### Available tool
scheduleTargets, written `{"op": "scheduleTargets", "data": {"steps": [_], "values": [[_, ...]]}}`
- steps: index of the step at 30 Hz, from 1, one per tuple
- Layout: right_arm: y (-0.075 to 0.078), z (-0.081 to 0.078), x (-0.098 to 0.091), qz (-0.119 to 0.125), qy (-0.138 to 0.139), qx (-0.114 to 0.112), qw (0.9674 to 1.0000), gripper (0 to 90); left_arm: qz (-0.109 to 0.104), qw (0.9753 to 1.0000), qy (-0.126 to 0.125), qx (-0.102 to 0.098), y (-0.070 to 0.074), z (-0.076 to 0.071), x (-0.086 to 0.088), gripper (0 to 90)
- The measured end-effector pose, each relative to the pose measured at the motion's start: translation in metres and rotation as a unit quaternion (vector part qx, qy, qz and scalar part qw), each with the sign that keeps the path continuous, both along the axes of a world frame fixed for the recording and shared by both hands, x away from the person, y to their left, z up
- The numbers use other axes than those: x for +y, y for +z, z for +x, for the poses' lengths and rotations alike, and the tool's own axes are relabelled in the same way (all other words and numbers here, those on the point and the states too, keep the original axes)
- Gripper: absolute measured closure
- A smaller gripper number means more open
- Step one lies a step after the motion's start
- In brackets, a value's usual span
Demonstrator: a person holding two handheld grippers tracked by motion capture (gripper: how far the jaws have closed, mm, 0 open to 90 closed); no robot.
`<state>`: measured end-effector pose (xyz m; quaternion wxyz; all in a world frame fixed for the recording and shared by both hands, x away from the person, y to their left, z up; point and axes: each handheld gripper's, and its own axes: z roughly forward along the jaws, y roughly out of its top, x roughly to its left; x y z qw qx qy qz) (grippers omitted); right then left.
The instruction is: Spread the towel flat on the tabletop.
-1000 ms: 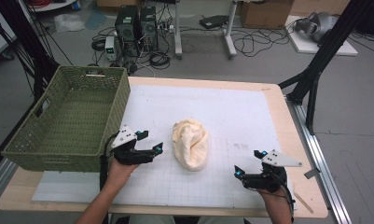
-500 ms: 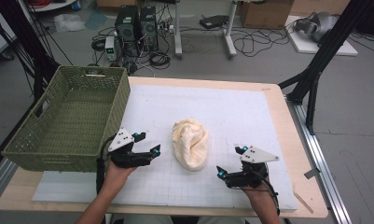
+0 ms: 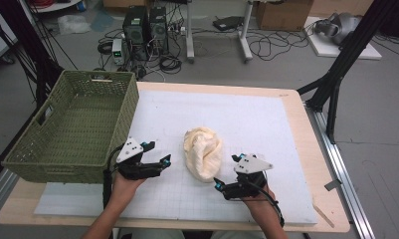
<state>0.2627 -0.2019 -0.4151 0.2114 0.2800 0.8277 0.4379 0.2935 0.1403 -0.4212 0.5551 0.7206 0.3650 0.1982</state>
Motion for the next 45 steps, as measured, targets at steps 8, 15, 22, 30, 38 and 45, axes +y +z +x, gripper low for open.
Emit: {"op": "scheduleTargets", "data": {"steps": [8,15,22,30,38,45], "values": [[-0.007,0.012,0.022,-0.014,0.035,0.010,0.9992,20.7,-0.005,1.0000,0.002,0.005,-0.002,0.004,0.002,23.9],[-0.020,0.013,0.046,-0.107,0.055,-0.007,0.9927,51.9,-0.003,1.0000,0.004,0.008,-0.003,0.005,0.002,24.2],[-0.005,0.022,0.033,-0.053,0.021,0.014,0.9983,78.6,-0.002,0.9999,0.008,0.010,-0.004,0.006,0.005,24.6],[0.026,0.033,0.006,0.030,-0.012,0.019,0.9993,80.7,-0.003,0.9999,0.007,0.011,-0.005,0.005,0.004,24.9],[0.044,0.048,-0.018,0.054,-0.066,0.034,0.9958,80.3,-0.005,0.9998,0.010,0.015,-0.006,0.007,0.005,24.9],[0.034,0.071,-0.043,0.033,-0.177,0.054,0.9823,73.9,0.000,0.9998,0.006,0.018,-0.007,0.006,0.002,24.9]]}}
